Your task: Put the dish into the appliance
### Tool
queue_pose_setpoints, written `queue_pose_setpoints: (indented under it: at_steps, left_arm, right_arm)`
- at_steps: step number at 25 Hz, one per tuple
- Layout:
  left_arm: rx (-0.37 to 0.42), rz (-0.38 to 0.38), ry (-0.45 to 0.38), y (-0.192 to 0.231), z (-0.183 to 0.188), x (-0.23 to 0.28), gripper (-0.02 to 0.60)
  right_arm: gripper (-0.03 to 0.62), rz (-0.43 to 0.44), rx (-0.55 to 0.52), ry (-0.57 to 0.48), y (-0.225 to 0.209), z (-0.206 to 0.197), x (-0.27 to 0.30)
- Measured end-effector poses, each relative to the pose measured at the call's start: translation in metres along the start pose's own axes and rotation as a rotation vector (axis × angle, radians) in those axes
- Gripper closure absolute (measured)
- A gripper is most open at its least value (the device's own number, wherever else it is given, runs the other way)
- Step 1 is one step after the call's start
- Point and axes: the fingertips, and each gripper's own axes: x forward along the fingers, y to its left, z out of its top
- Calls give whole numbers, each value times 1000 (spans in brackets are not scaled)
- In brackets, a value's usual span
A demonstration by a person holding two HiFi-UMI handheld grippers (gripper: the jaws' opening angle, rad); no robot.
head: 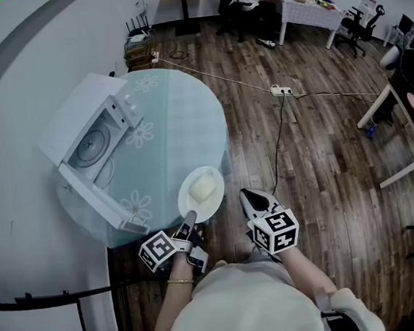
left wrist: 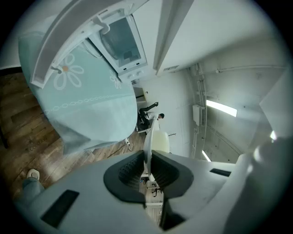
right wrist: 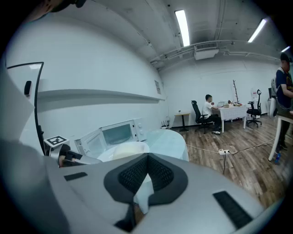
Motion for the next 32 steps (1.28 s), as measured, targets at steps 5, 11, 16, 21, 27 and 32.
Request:
queue_pose_setpoints:
  at_steps: [5, 11, 16, 21, 27, 32]
  left_arm:
    - [-18, -4, 13, -2, -15, -11, 537]
    - [-41, -5, 15, -1, -13, -21, 537]
    - [-48, -15, 20, 4, -6, -27, 537]
    - [-60, -14, 16, 8, 3, -26, 537]
    - [-76, -18, 10, 9, 13, -8, 537]
    - [-83, -27, -14, 6, 33, 21, 537]
  right_arm:
    - [589, -15, 6, -9, 6, -9, -21]
    - [589, -20, 11, -3, 13, -14, -23]
    - [589, -15, 23, -14, 27, -15, -17]
    - [589, -9, -21, -17, 41, -10, -7]
    - [589, 14, -23, -9, 38, -5, 15]
    - [589, 55, -28, 1, 28, 3, 50]
